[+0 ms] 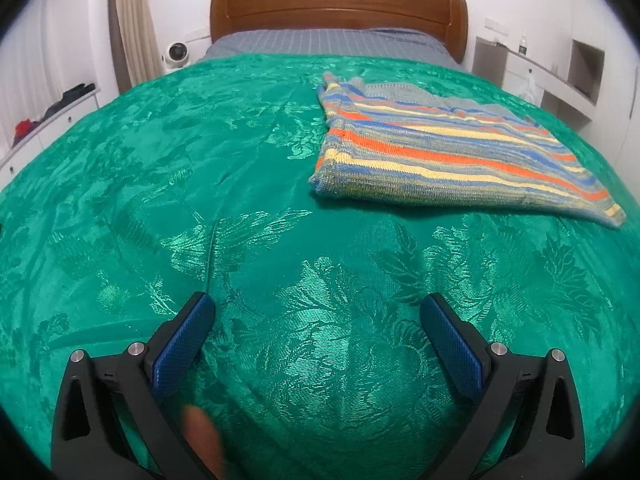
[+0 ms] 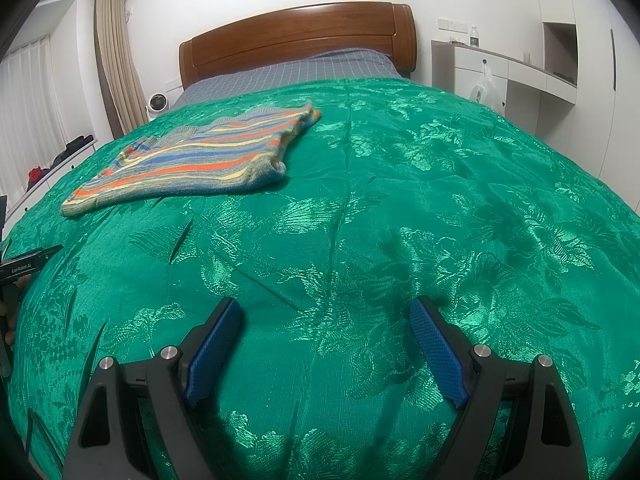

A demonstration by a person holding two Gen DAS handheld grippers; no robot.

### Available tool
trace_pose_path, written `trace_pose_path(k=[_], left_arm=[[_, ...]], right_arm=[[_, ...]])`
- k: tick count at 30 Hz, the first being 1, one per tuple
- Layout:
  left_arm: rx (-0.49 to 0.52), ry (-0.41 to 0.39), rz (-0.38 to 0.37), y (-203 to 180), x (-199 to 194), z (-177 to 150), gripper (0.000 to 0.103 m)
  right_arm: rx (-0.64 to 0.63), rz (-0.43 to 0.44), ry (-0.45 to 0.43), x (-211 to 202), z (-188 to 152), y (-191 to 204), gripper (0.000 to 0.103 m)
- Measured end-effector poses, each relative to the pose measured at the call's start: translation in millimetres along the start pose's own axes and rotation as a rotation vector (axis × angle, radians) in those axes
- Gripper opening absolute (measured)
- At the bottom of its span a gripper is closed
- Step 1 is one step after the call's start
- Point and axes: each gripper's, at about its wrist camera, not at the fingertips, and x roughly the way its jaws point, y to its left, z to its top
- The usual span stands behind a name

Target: Fold small clothes

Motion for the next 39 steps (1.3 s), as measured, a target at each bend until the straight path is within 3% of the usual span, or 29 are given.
trace_pose_path(k=[39], left_arm=[[-0.008,0.001,-0.023,3.0,-0.5,0.9,0.102]], right_arm=[[-0.002,-0.002,-0.001,0.3,-0.1,0.1,0.086]])
